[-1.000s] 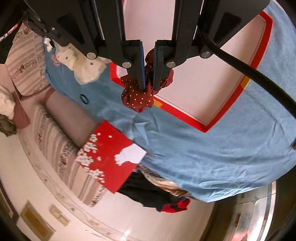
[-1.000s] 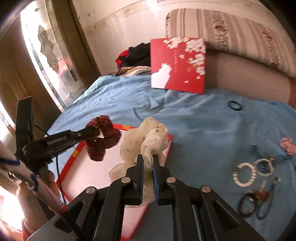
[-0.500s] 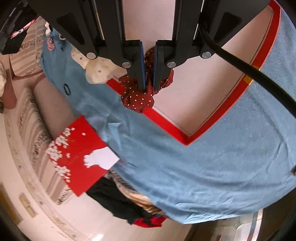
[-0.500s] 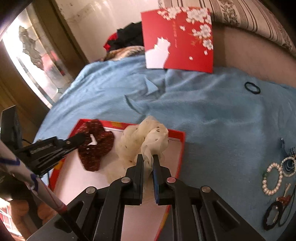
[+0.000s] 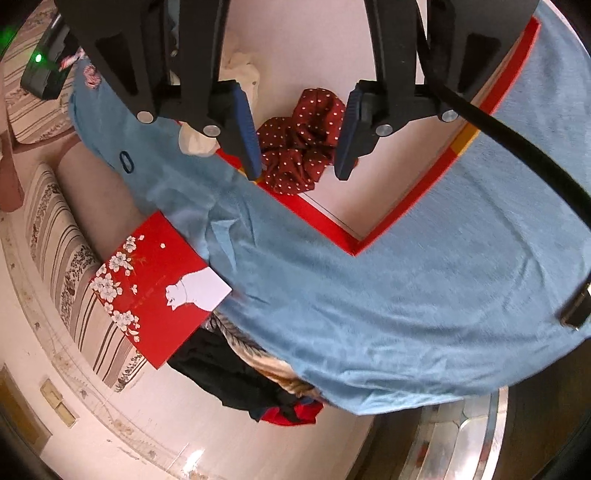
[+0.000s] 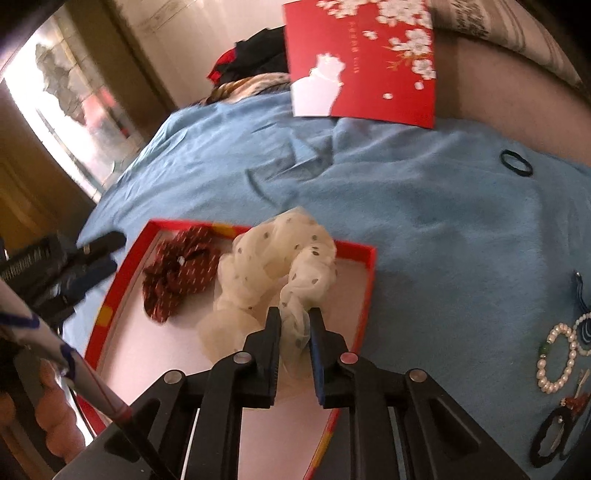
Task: Organize jewelry
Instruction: 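Open the right tool to drop the white sheer scrunchie in the box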
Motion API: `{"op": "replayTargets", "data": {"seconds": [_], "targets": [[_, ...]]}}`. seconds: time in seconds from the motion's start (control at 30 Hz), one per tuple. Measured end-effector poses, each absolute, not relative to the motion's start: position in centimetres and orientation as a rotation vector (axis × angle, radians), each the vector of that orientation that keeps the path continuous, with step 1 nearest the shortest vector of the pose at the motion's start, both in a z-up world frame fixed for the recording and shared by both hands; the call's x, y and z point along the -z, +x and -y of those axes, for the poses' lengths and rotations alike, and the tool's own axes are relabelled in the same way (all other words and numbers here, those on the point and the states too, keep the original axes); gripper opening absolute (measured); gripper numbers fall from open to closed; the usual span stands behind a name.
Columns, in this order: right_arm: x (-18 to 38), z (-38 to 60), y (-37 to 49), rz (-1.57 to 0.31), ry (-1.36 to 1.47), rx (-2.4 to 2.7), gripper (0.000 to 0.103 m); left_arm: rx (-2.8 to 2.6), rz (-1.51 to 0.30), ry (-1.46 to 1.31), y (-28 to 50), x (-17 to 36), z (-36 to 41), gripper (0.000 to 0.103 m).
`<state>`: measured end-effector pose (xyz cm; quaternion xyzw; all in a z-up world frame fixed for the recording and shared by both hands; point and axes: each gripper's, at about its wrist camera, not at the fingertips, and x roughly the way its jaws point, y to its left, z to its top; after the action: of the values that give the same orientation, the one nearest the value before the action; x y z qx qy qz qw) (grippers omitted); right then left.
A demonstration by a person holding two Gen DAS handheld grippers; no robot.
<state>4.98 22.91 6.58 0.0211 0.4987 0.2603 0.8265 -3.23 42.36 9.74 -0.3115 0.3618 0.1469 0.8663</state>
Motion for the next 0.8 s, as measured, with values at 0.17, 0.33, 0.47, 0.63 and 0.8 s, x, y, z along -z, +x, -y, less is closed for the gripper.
{"op": "replayTargets", "data": {"seconds": [0.17,0.33,0.47,0.63,0.8], "targets": [[-6.2,-24.0,4.0,-1.059,-0.015,-0.552,0.025,-0.313,-0.761,-0.623,-3.5,-10.1,-41.9,0.04],[-7.2,-22.9,3.7,-1.026,0.007,-0.526,0.043,-0.307,-0.76,-0.58,-3.8,-10.8,-41.0,0.04],[-8.5,-20.9,2.9,-0.991,0.006,-0.513,0.046,-0.298,-0.765,-0.537,-3.9,-11.0,-40.0,0.04],[-9.3,-17.6,2.0,-0.98,0.031,-0.478,0.047,-0.289,-0.784,-0.502,-4.3,-10.9,-38.9,0.041],[-9.5,-14.1,1.2,-0.984,0.055,-0.435,0.048,-0.274,-0.798,-0.464,-4.6,-10.8,-37.4,0.041]]}}
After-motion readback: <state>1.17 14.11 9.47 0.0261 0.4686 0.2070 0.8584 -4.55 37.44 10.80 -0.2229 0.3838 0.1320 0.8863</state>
